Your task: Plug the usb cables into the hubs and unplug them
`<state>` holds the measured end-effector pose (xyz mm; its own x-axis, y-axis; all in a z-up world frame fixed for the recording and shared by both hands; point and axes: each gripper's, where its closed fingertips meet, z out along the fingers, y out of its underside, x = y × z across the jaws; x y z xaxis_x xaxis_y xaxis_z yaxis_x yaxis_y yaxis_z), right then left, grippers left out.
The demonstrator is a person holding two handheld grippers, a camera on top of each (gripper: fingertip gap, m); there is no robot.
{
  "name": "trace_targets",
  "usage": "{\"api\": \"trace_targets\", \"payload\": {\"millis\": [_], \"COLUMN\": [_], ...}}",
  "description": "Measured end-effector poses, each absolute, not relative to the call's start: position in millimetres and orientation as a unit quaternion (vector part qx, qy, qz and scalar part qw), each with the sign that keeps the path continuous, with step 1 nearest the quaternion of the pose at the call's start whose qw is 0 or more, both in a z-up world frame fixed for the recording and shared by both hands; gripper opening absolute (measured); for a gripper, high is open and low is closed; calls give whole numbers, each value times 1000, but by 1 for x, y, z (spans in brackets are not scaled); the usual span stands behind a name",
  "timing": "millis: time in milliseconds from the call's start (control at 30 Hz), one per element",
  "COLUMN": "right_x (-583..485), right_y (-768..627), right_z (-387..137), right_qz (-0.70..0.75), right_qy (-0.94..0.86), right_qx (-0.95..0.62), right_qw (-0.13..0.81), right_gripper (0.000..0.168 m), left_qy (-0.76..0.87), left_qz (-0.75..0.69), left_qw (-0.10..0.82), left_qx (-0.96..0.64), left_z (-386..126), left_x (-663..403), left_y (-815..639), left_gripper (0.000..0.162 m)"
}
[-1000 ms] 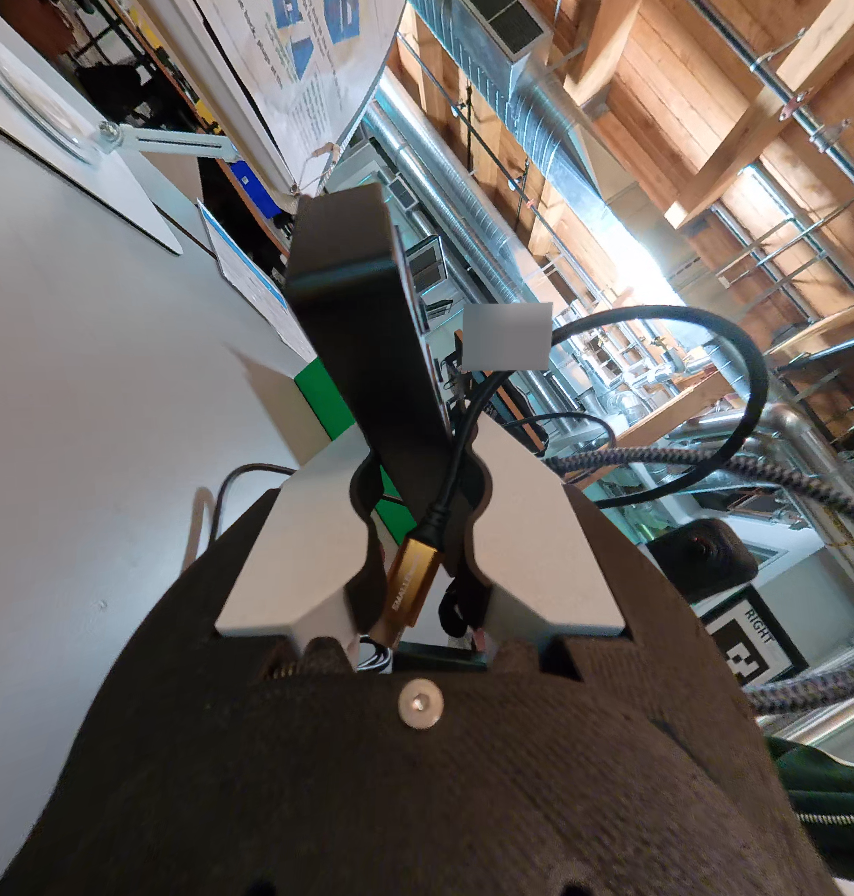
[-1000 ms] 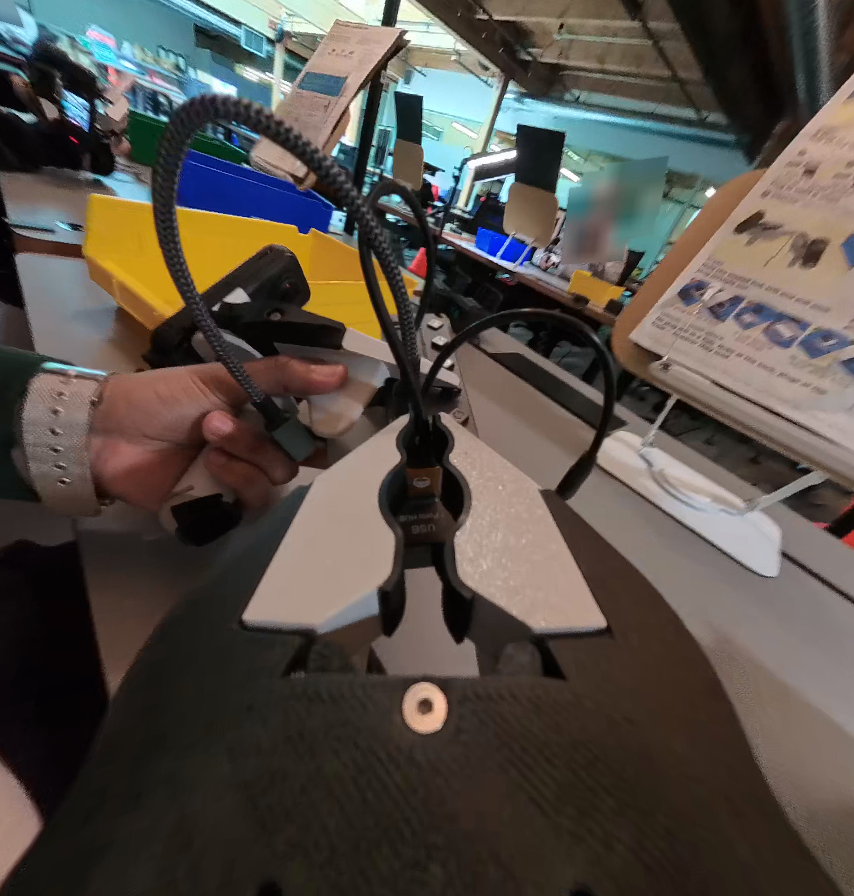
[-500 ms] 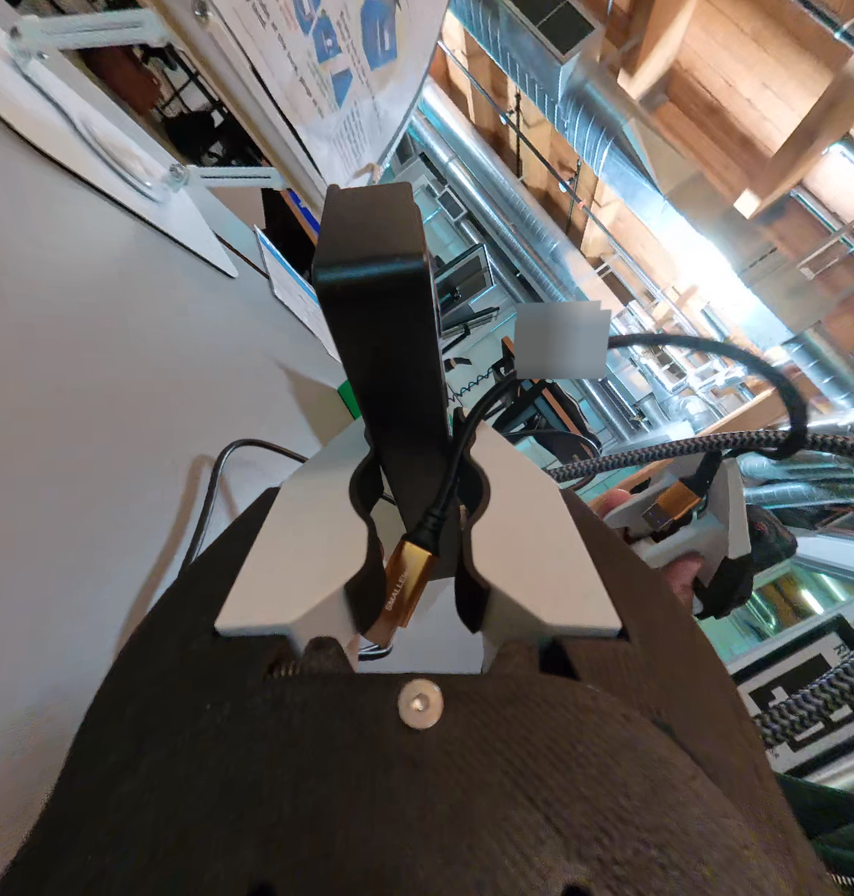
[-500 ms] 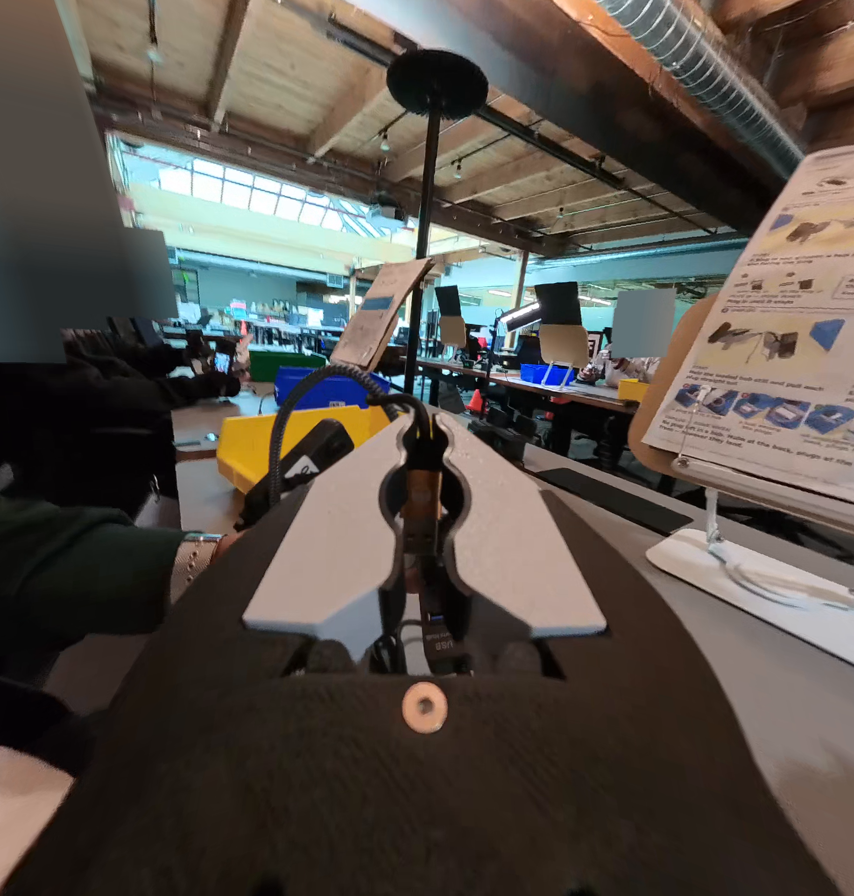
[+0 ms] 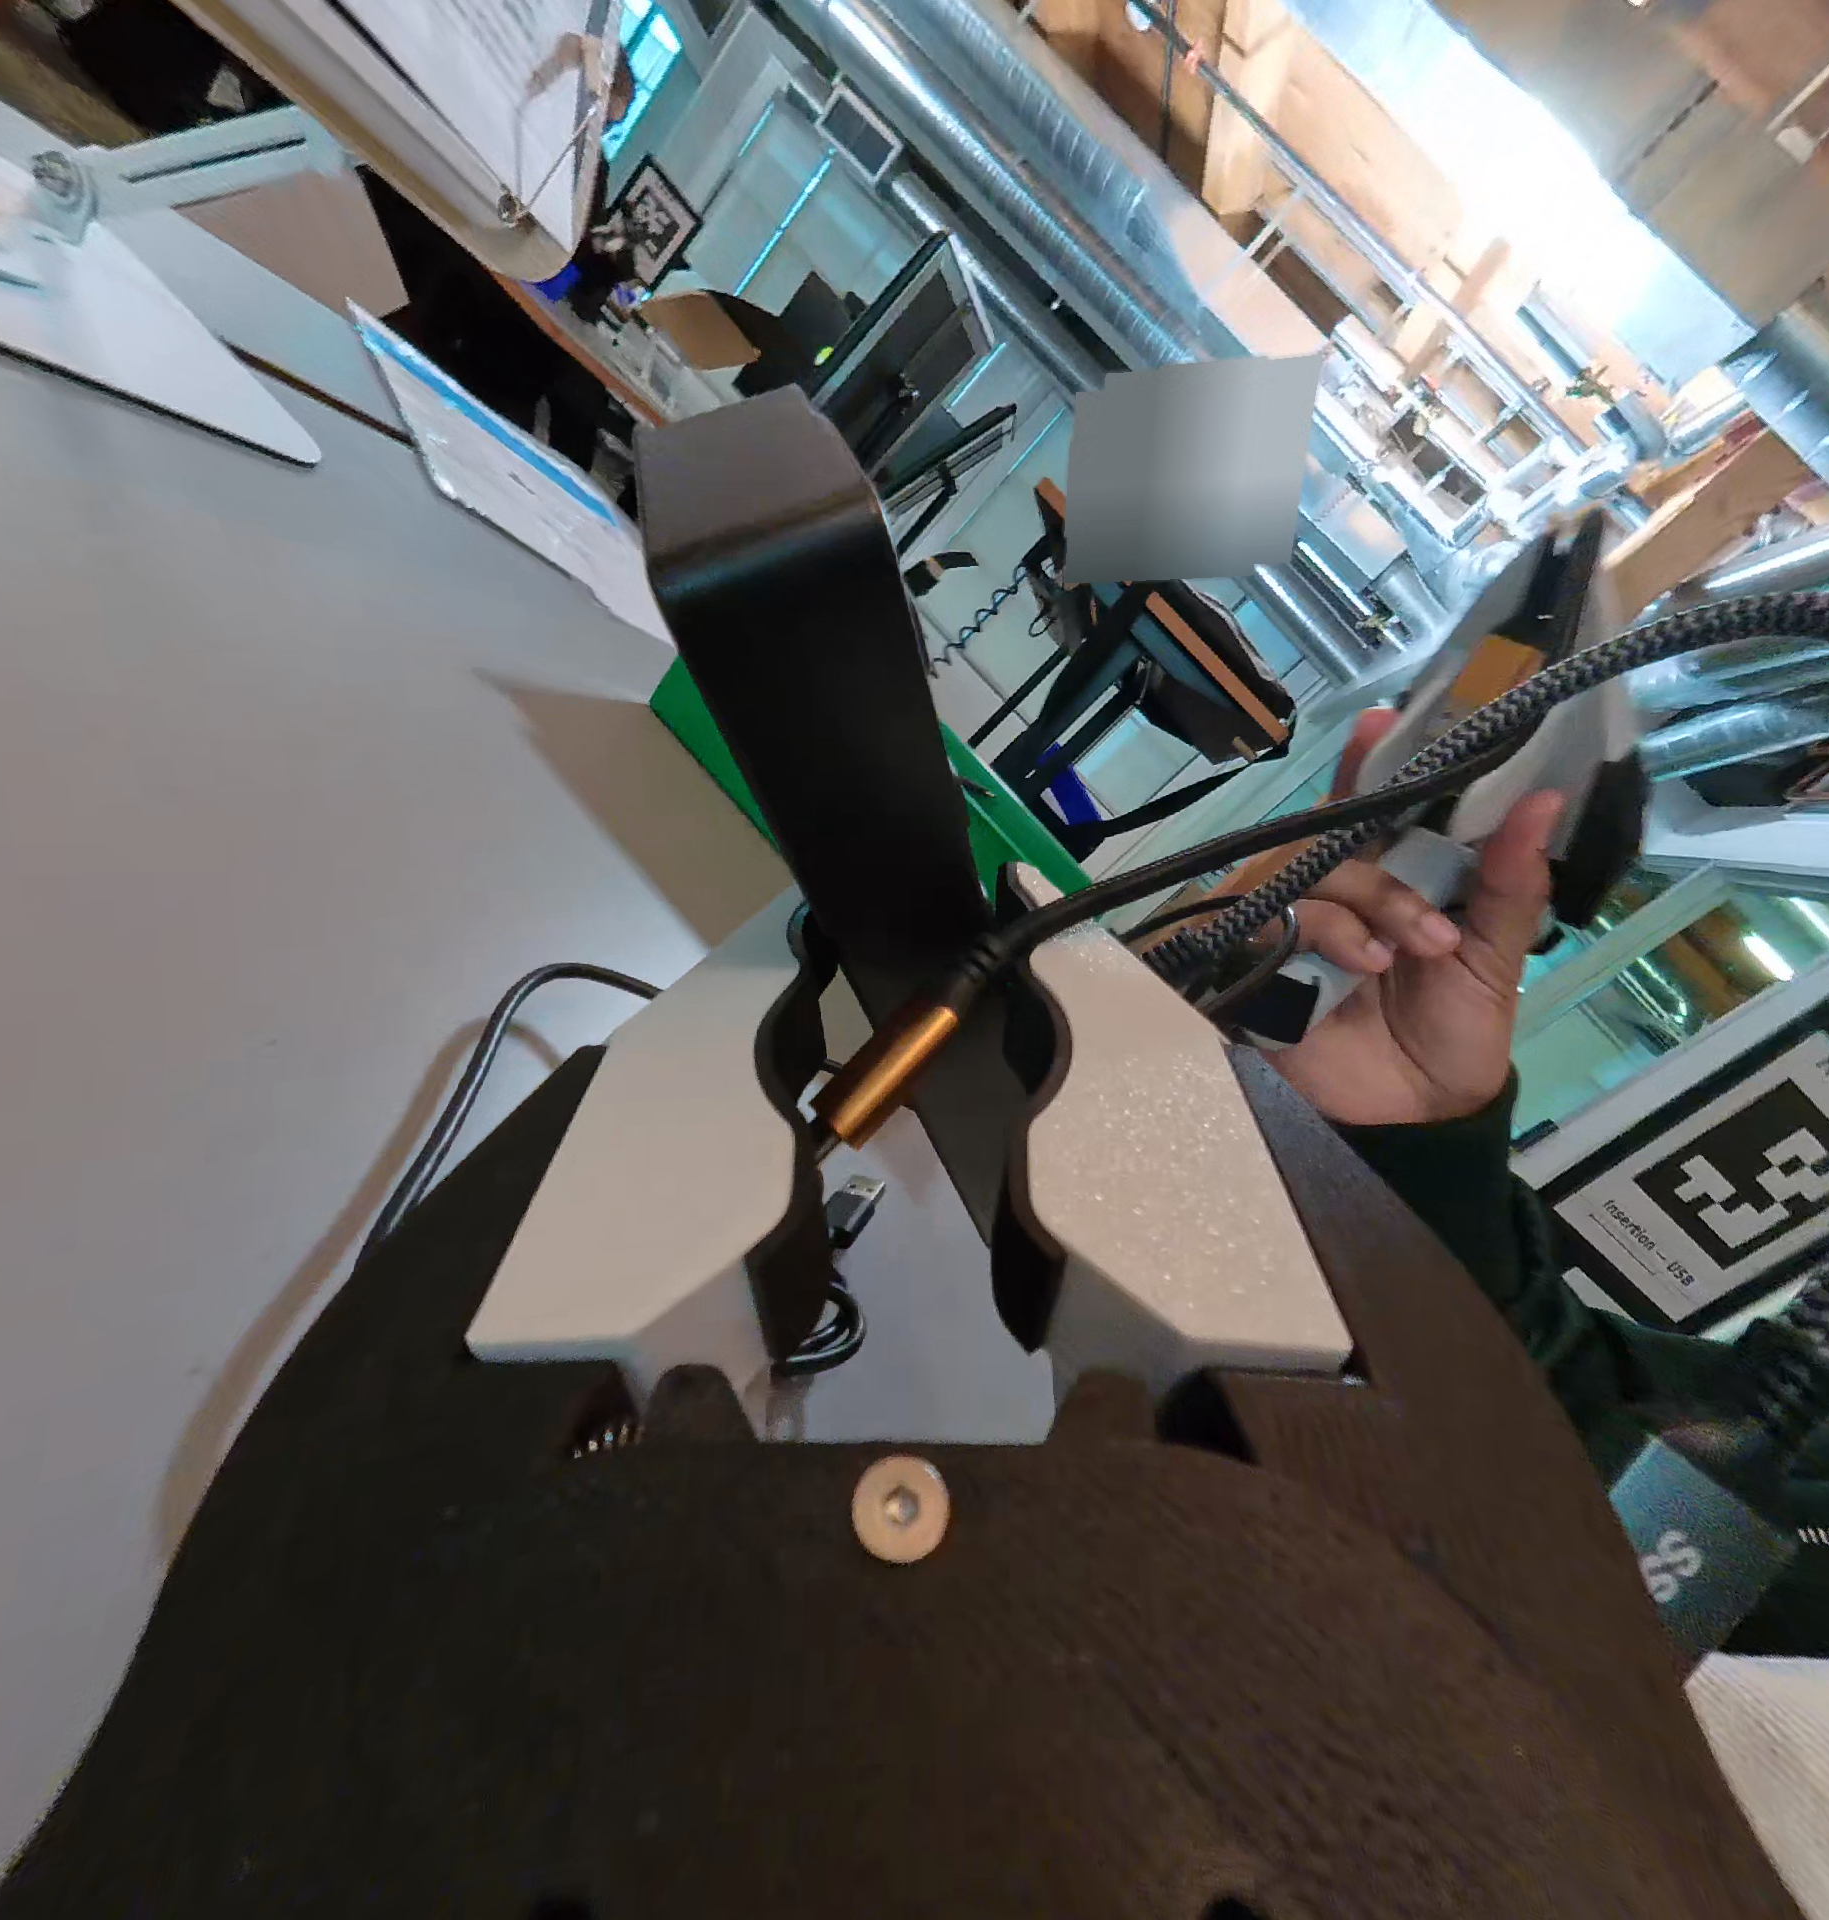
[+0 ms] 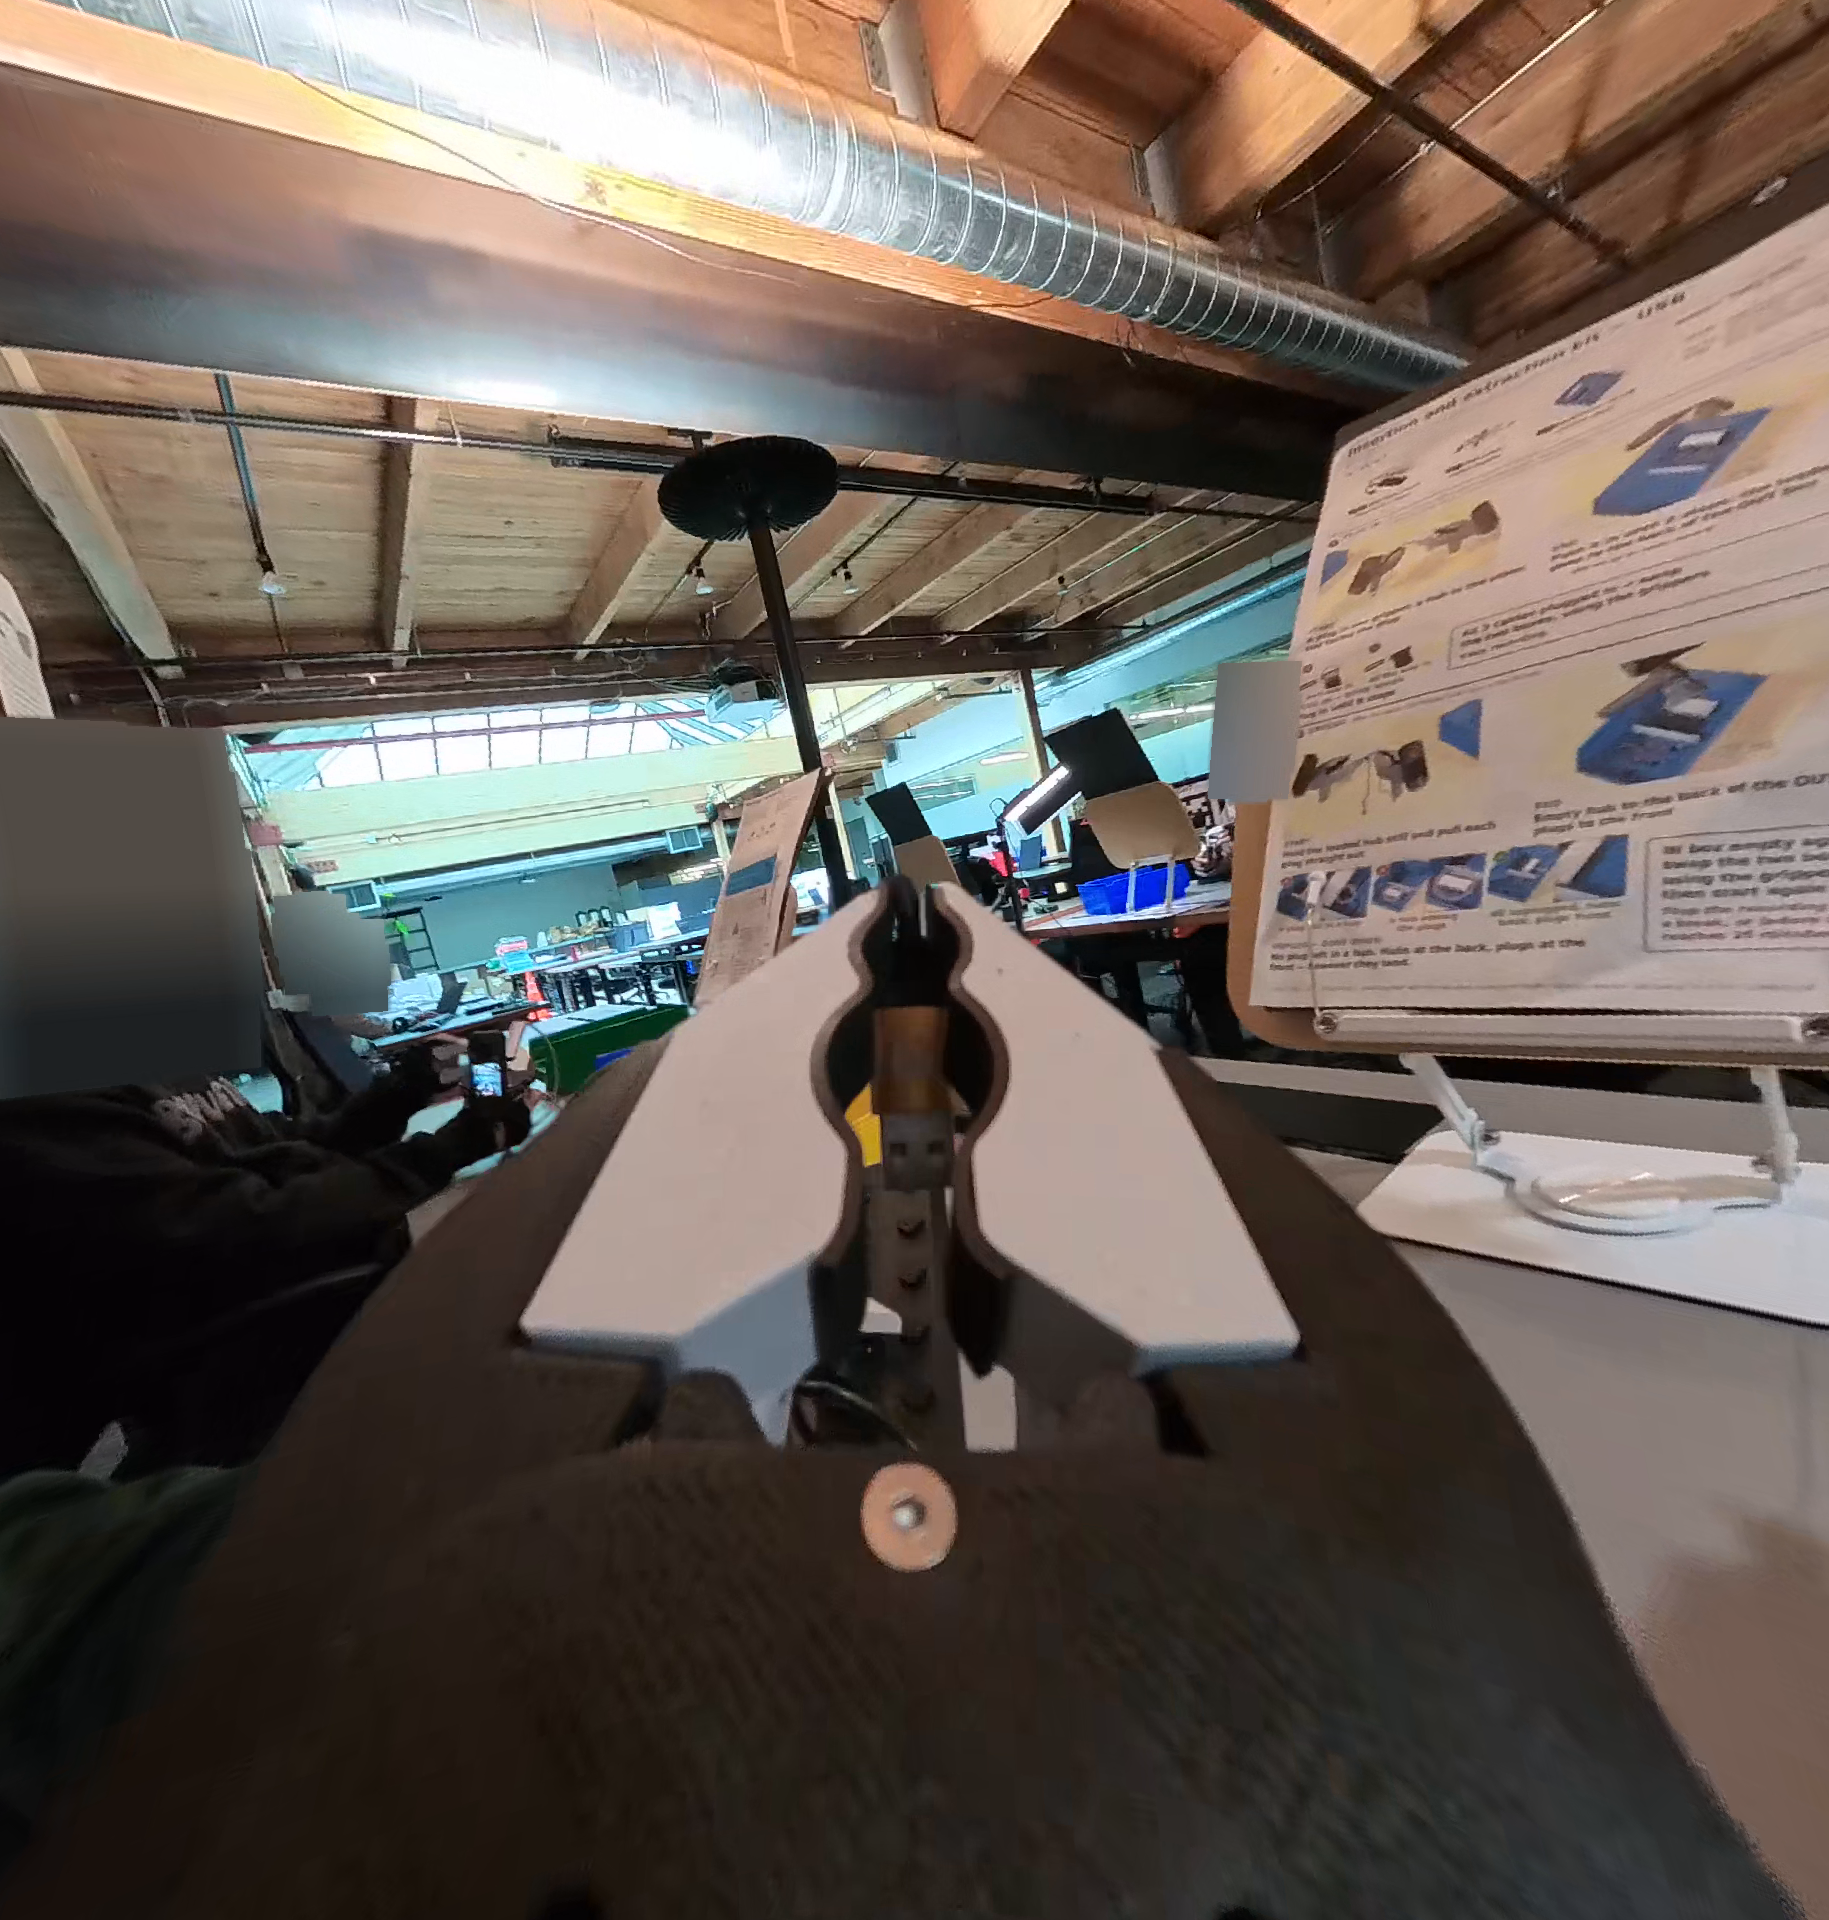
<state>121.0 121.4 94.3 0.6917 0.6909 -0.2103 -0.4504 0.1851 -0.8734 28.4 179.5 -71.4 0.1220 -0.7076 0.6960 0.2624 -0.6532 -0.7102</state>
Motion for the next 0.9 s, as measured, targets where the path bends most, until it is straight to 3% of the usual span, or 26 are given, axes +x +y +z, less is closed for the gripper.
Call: {"api": "trace_targets", "payload": {"millis": [267, 467, 700, 900], "right_x": [24, 43, 48, 16], "right_y": [55, 48, 93, 111], "right_z": [111, 145, 90, 10], "right_qz": [279, 285, 299, 292], "right_qy": [-337, -285, -304, -360], "right_qx": [-443, -441, -575, -675], "right_qw": [783, 802, 698, 574], "right_gripper": [3, 0, 0, 42], "left_qy": [74, 30, 60, 45], "left_qz": [-640, -660, -625, -624], "left_qw": [365, 366, 399, 399], "left_qx": [-672, -655, -668, -670], "left_z": [-89, -85, -83, -86], "left_x": [11, -6, -6, -9], "left_y": [203, 216, 216, 220], "left_gripper": [24, 22, 22, 22]}}
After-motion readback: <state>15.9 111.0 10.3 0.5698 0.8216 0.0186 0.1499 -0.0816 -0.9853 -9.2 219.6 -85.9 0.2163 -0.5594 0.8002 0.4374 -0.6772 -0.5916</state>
